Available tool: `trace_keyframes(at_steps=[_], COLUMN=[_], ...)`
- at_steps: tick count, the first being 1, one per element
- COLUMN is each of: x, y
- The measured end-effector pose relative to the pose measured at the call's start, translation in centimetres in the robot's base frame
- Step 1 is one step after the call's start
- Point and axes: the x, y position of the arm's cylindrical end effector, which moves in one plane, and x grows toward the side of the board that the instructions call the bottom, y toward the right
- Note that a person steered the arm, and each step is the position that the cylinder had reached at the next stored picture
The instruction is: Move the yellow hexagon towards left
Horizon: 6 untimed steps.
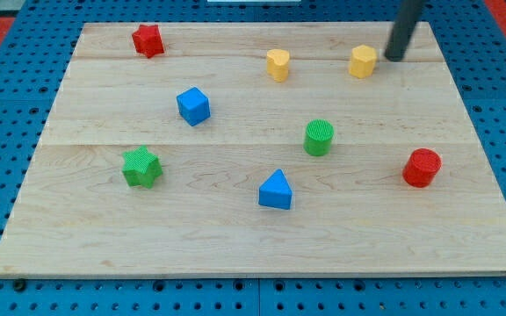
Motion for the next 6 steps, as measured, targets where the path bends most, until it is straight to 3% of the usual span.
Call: trace_keyframes(at_steps=[1, 2, 3, 6], x=[0.1, 1.9, 3.0, 2.2], y=[-3.8, -0.6, -4.6, -7.3])
